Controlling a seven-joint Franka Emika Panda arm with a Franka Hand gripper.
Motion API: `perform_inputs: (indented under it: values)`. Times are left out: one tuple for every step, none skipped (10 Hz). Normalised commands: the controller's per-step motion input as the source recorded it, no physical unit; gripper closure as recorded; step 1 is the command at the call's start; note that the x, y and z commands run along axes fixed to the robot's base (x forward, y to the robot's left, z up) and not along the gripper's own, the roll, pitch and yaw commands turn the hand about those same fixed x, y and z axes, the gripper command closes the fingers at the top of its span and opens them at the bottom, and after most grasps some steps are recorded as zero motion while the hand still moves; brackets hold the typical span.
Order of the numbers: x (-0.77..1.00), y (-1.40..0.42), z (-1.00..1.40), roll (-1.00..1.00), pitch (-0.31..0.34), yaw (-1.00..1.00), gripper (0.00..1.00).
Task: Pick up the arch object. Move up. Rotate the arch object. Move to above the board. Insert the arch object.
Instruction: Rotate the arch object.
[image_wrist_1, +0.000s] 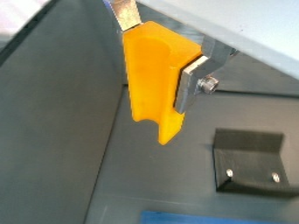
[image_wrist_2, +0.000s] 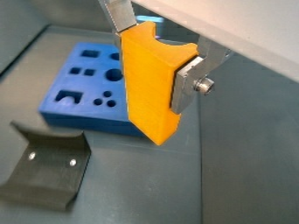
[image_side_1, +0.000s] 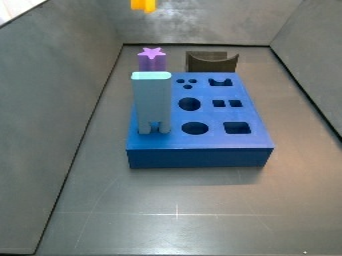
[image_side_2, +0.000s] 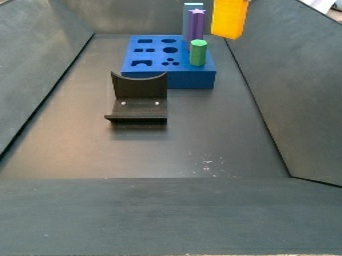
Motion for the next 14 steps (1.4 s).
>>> perform_inputs:
  values:
    - [0.01,0.00,-0.02,0.09,-0.105,-1.00,1.00]
    - [0.00,0.01,-0.02,0.08,-0.109,-0.74,1.00]
    - [0.00,0.00,-0.02,0.08,-0.102,-0.51,1.00]
    - [-0.01,0.00,-0.02,0.08,-0.095,-0.34,1.00]
    - [-0.01,0.00,-0.02,0.08,-0.091,-0.22,1.00]
    - [-0.01,0.00,0.00,0.00,0.000,-1.00,1.00]
    - [-0.01,0.00,0.00,0.00,0.000,-1.00,1.00]
    - [-0.01,0.01,0.01,0.00,0.000,-1.00,1.00]
    - [-0.01,0.01,0.01,0.00,0.000,-1.00,1.00]
    - [-0.01,0.01,0.01,0.00,0.000,-1.00,1.00]
    - [-0.01,0.01,0.01,0.00,0.000,-1.00,1.00]
    - [-0.01,0.01,0.01,0.00,0.000,-1.00,1.00]
    - [-0.01,0.01,0.01,0.00,0.000,-1.00,1.00]
    - [-0.01,0.01,0.01,0.00,0.000,-1.00,1.00]
